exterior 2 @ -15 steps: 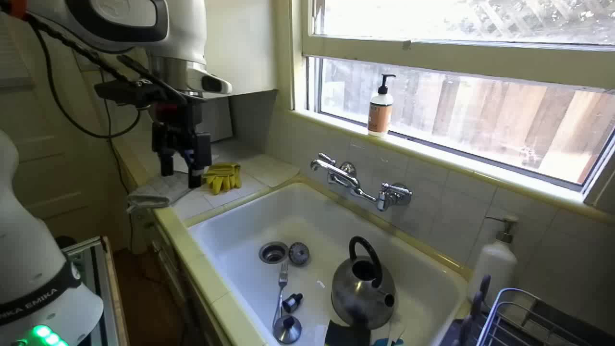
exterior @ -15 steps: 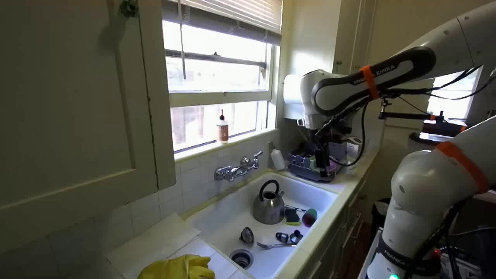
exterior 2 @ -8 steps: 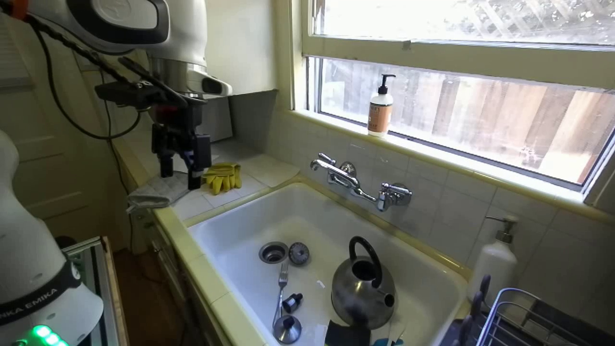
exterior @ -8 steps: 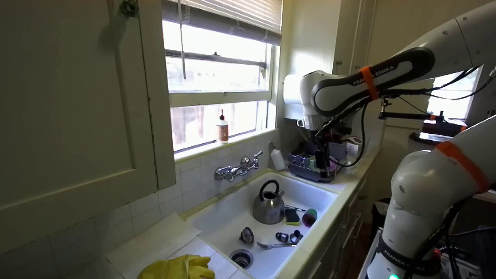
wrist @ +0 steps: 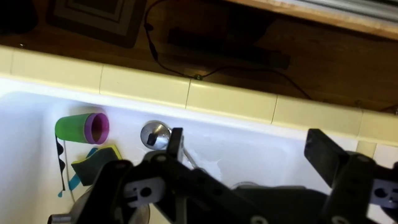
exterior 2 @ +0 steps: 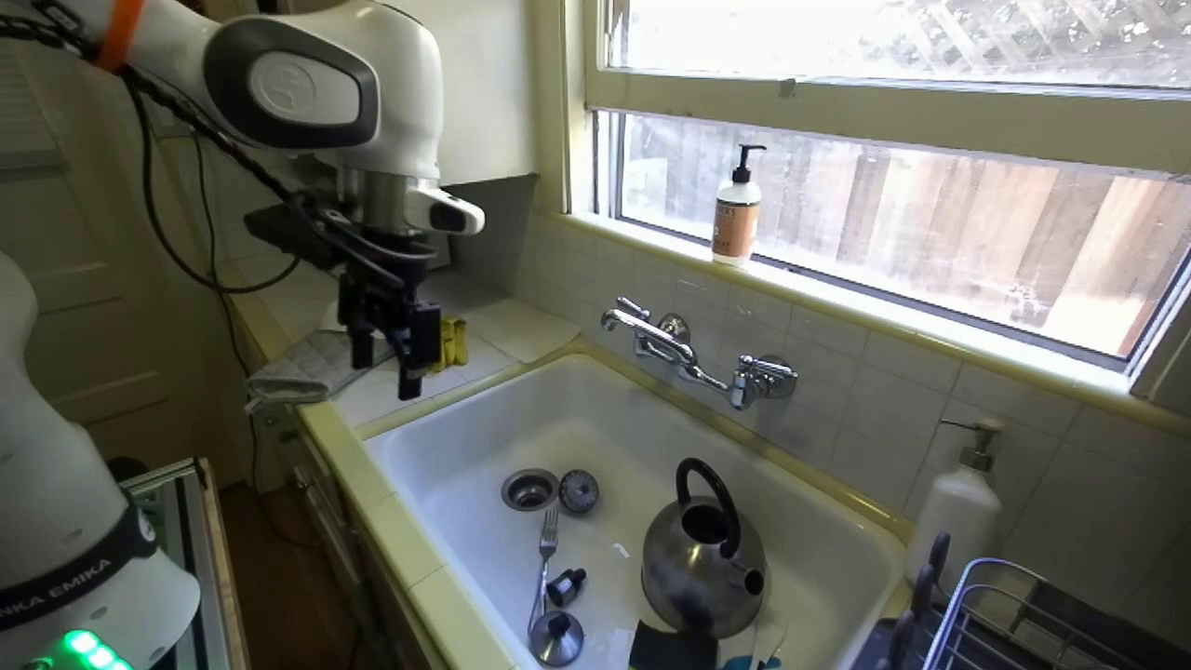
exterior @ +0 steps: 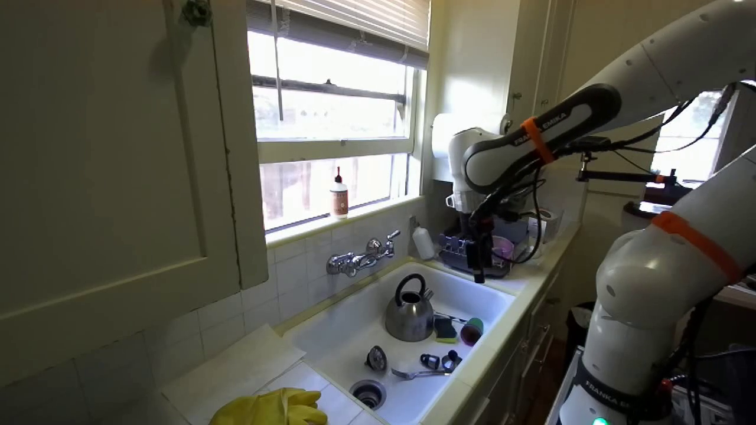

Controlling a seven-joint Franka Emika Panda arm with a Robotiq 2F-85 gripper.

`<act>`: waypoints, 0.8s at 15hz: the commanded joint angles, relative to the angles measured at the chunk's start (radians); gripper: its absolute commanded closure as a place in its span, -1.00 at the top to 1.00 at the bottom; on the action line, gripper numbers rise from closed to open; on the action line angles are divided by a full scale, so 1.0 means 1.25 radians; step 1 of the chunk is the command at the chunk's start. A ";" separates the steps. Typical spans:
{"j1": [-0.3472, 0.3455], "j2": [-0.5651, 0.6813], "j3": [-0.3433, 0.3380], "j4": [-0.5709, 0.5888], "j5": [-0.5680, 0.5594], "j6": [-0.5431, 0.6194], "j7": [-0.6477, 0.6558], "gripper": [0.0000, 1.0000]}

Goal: Put the stopper into the sink drain

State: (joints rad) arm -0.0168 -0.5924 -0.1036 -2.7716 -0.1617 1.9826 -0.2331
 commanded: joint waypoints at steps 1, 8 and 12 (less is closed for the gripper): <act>-0.007 0.165 -0.040 0.000 0.044 0.211 -0.001 1.00; 0.005 0.434 -0.065 0.036 0.216 0.563 -0.048 1.00; -0.008 0.530 -0.030 0.084 0.358 0.561 -0.131 1.00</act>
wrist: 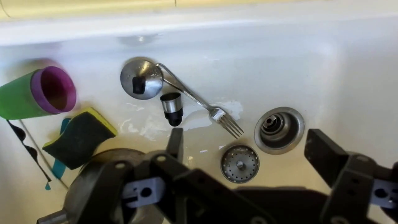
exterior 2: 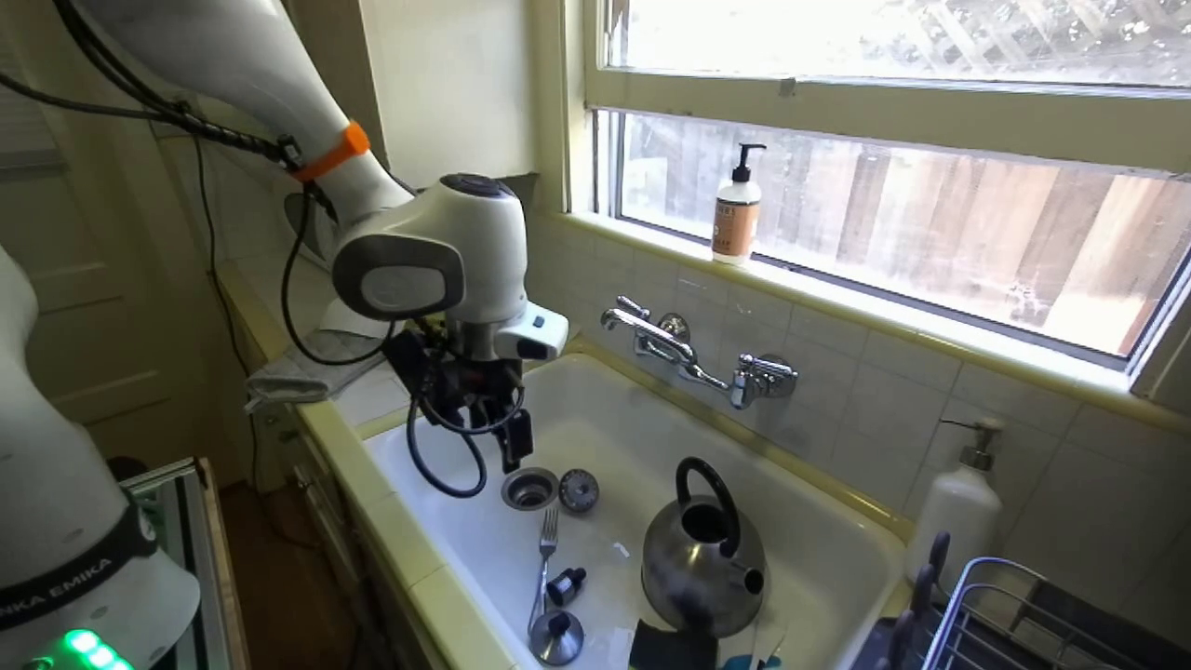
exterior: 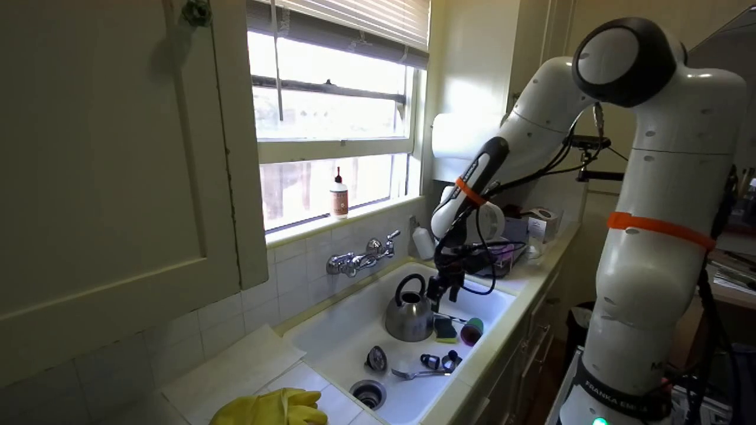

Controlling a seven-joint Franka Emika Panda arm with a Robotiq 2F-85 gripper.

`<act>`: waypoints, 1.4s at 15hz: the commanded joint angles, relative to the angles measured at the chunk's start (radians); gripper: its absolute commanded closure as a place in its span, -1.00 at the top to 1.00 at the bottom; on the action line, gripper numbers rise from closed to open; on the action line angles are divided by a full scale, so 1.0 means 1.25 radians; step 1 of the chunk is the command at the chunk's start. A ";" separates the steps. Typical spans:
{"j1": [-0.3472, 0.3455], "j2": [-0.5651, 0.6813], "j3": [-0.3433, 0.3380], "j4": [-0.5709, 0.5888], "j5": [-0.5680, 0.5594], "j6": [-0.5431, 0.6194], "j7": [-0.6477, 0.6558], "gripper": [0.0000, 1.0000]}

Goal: Put the stopper into the sink drain

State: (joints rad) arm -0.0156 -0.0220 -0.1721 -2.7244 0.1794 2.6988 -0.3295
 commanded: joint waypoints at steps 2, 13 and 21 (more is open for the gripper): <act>-0.027 0.045 0.037 0.023 0.045 -0.001 -0.025 1.00; -0.048 0.232 0.097 0.123 0.109 0.047 0.034 1.00; -0.251 0.475 0.306 0.294 0.183 0.196 -0.059 1.00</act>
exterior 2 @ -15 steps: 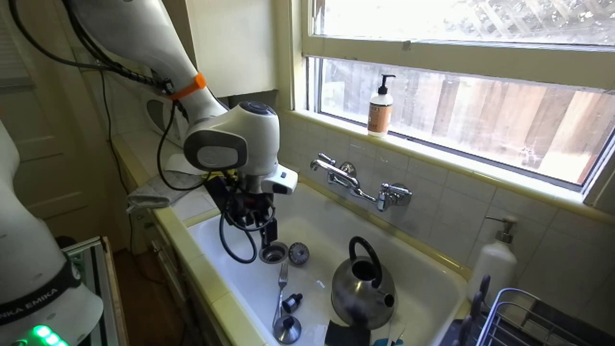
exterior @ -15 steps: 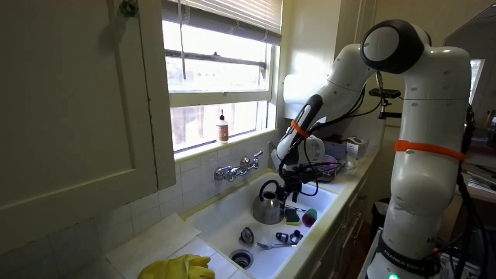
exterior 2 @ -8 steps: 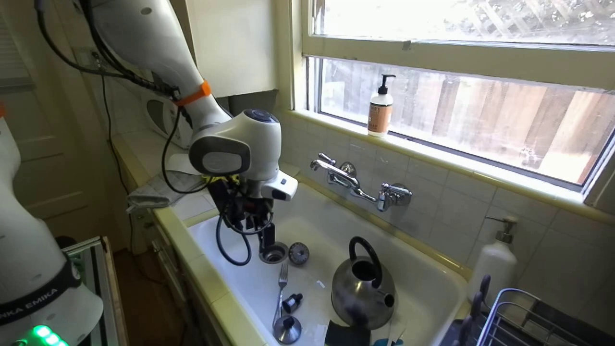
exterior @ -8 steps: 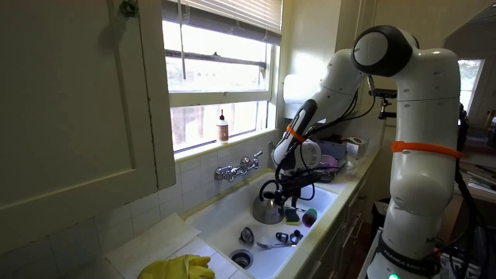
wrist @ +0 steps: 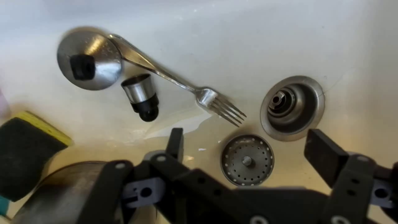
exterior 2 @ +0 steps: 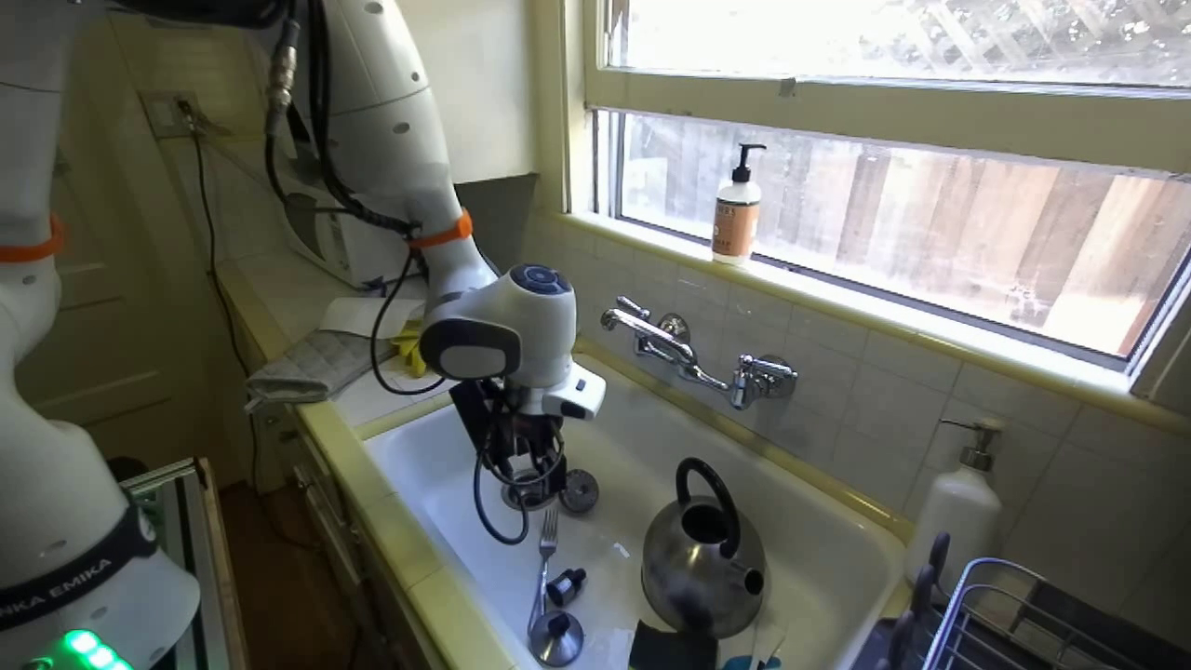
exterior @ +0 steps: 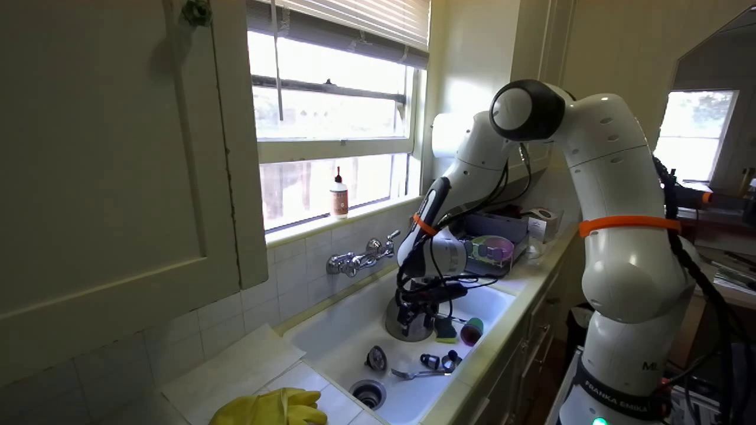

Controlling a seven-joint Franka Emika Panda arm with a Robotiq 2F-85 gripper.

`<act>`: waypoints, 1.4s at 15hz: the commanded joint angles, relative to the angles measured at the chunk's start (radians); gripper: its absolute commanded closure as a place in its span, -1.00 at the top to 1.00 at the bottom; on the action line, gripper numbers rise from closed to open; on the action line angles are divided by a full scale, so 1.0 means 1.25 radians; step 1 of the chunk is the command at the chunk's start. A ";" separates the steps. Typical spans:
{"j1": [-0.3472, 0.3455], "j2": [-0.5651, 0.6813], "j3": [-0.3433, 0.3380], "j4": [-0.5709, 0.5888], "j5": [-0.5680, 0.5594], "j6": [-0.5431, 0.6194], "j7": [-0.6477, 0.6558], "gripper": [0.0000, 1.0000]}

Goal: Put the stopper into the sink drain

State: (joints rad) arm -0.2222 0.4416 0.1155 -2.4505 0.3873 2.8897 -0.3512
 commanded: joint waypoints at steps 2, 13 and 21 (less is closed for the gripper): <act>-0.127 0.163 0.106 0.117 -0.011 0.062 -0.039 1.00; -0.196 0.384 0.163 0.268 -0.142 0.175 0.039 0.37; -0.218 0.466 0.203 0.342 -0.184 0.210 0.098 0.70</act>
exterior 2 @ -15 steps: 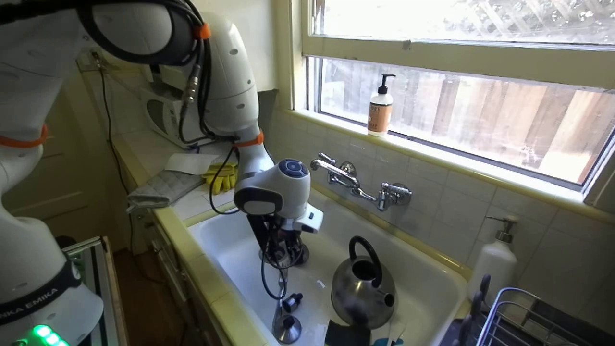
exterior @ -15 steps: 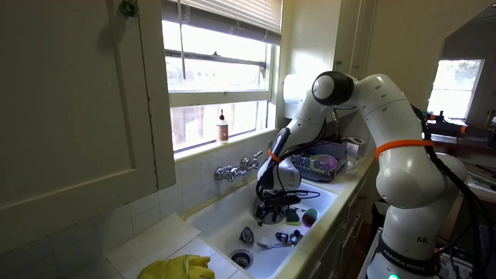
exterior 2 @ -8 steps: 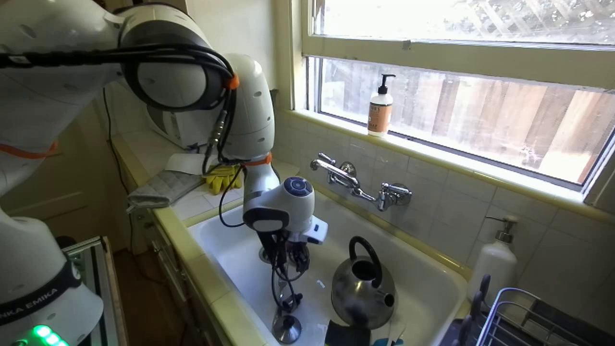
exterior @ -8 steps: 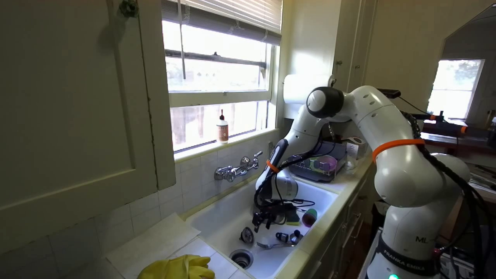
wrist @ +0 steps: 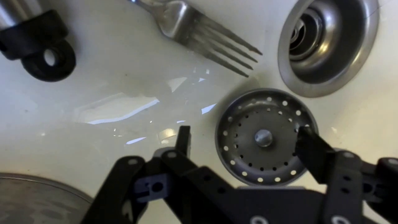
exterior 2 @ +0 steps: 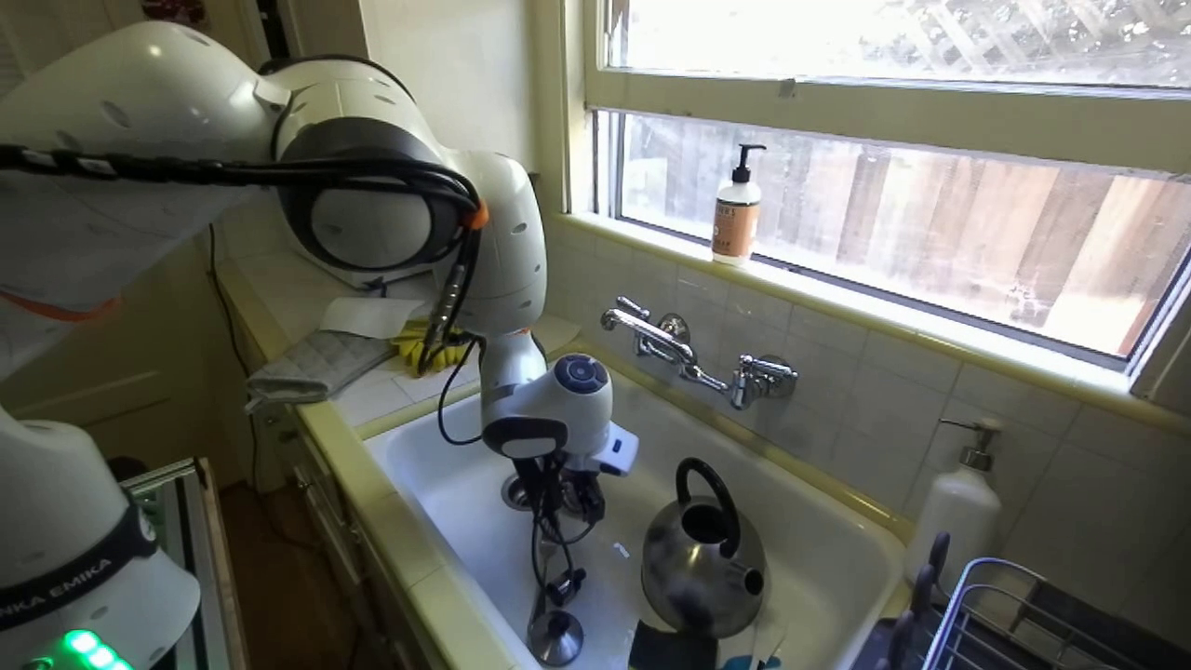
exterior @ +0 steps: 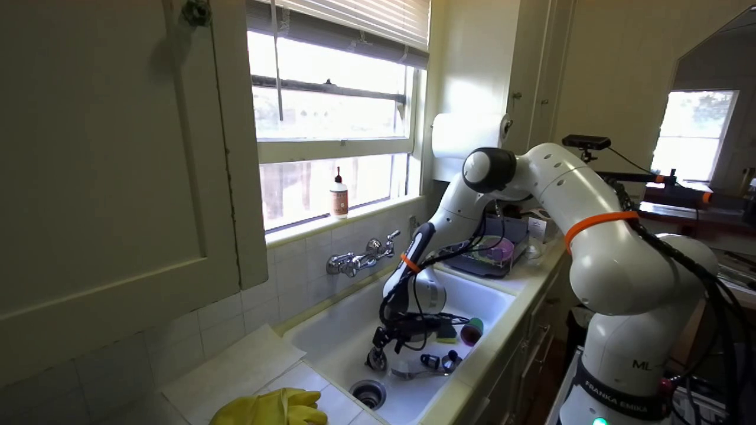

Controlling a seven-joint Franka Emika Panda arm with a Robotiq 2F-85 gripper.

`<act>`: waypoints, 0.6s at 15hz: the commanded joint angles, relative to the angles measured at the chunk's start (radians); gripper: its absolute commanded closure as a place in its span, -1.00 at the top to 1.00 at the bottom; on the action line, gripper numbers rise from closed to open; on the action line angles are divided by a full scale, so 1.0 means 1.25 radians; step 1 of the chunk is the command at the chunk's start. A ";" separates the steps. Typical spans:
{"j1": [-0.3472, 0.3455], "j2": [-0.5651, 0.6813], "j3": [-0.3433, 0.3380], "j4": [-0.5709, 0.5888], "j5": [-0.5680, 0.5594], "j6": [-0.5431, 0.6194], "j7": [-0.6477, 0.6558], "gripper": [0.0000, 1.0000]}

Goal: Put the stopper into the sink drain

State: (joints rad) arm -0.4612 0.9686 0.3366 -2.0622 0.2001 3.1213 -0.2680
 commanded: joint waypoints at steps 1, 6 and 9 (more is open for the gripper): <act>-0.031 0.050 0.031 0.039 -0.037 0.023 0.035 0.66; -0.046 0.073 0.051 0.061 -0.053 0.017 0.041 0.31; -0.055 0.080 0.060 0.067 -0.057 0.013 0.041 0.30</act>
State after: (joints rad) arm -0.4988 1.0326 0.3863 -1.9987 0.1665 3.1221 -0.2396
